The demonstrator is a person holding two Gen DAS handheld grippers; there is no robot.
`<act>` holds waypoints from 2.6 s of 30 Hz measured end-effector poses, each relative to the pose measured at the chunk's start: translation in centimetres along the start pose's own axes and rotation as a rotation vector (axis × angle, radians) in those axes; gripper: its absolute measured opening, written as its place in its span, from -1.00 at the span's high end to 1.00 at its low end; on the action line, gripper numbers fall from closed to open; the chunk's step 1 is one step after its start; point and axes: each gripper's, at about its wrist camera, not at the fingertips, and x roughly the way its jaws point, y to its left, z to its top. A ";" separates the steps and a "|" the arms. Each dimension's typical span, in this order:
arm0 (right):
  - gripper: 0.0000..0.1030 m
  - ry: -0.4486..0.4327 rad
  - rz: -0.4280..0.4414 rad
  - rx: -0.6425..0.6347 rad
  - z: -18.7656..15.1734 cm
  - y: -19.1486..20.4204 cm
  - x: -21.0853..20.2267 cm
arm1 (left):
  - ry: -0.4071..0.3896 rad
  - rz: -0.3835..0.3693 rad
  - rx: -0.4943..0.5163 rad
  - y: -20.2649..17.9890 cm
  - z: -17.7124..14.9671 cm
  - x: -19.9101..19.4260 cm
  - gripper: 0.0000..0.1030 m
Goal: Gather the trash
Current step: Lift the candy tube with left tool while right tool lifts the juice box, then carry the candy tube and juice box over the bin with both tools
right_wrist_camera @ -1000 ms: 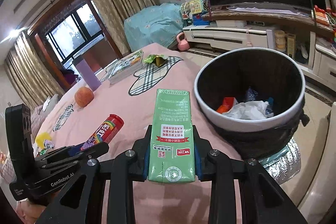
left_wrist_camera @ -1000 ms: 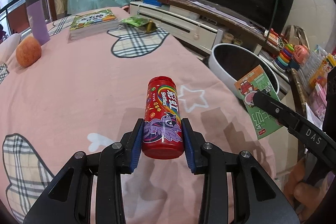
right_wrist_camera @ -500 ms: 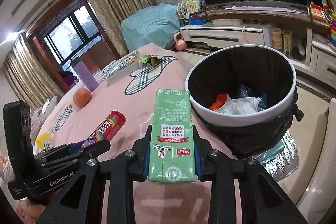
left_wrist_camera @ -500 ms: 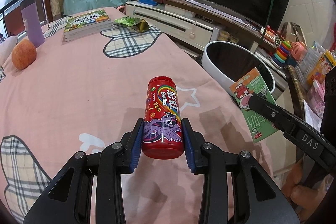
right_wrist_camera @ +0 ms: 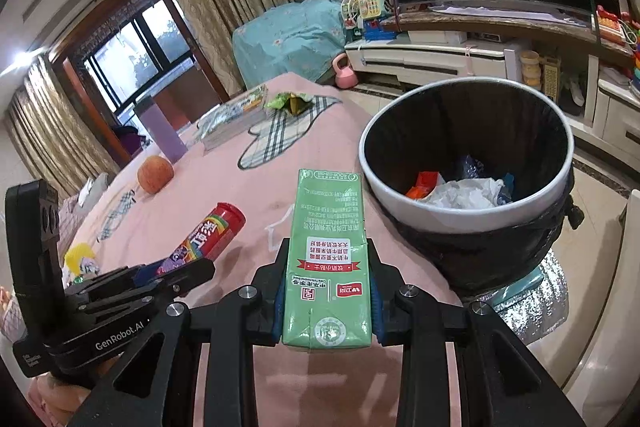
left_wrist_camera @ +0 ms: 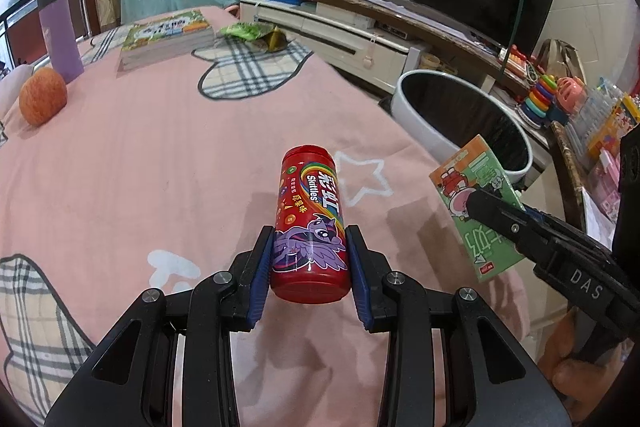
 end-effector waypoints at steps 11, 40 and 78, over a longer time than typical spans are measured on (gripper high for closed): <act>0.31 0.066 -0.032 -0.059 -1.2 0.8 2.2 | 0.048 -0.017 -0.036 1.6 -1.3 1.7 0.34; 0.39 0.061 -0.064 -0.164 -1.7 2.4 1.0 | 0.016 -0.014 0.000 0.9 -1.0 0.5 0.35; 0.39 -0.053 -0.099 -0.055 2.2 -3.0 -3.1 | -0.010 -0.081 0.105 -4.8 3.7 0.5 0.35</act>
